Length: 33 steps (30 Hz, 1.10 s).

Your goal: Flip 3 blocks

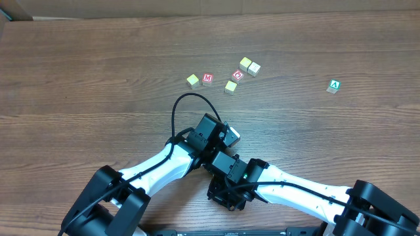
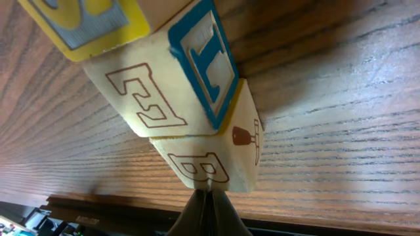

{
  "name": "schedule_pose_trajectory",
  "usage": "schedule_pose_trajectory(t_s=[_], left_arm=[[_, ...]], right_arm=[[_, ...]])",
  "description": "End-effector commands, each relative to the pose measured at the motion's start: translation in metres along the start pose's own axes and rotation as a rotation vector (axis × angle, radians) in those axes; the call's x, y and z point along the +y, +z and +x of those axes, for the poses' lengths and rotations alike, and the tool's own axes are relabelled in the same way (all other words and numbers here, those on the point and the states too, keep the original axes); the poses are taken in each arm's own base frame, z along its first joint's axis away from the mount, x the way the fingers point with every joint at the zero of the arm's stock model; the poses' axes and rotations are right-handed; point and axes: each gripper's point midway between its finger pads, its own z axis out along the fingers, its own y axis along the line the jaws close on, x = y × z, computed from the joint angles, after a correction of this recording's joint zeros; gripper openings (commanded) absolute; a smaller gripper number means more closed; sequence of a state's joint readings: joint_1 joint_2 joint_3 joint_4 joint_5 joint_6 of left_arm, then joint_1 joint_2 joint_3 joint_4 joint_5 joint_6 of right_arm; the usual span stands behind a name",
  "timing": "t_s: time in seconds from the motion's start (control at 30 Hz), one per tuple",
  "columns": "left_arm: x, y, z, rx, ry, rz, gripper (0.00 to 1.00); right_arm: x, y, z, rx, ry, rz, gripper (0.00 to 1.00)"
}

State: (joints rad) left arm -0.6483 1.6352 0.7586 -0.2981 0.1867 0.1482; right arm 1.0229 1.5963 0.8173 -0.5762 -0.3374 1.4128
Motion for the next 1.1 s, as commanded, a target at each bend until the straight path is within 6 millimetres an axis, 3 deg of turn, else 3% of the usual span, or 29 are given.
schedule_pose_trajectory(t_s=[0.0, 0.3, 0.73, 1.07], left_arm=[[-0.001, 0.005, 0.005, 0.016, -0.013, -0.009, 0.24], [0.003, 0.005, 0.000, -0.005, -0.034, -0.032, 0.20], [0.010, 0.004, -0.008, -0.037, -0.065, -0.071, 0.23], [0.011, 0.004, -0.008, -0.039, -0.067, -0.075, 0.24]], right_arm=[[0.002, -0.001, -0.005, -0.030, -0.004, -0.006, 0.04], [0.003, -0.001, -0.005, -0.030, -0.008, -0.006, 0.04], [0.003, -0.001, -0.004, -0.025, -0.010, -0.008, 0.04], [0.018, -0.007, 0.007, -0.002, -0.087, -0.036, 0.04]])
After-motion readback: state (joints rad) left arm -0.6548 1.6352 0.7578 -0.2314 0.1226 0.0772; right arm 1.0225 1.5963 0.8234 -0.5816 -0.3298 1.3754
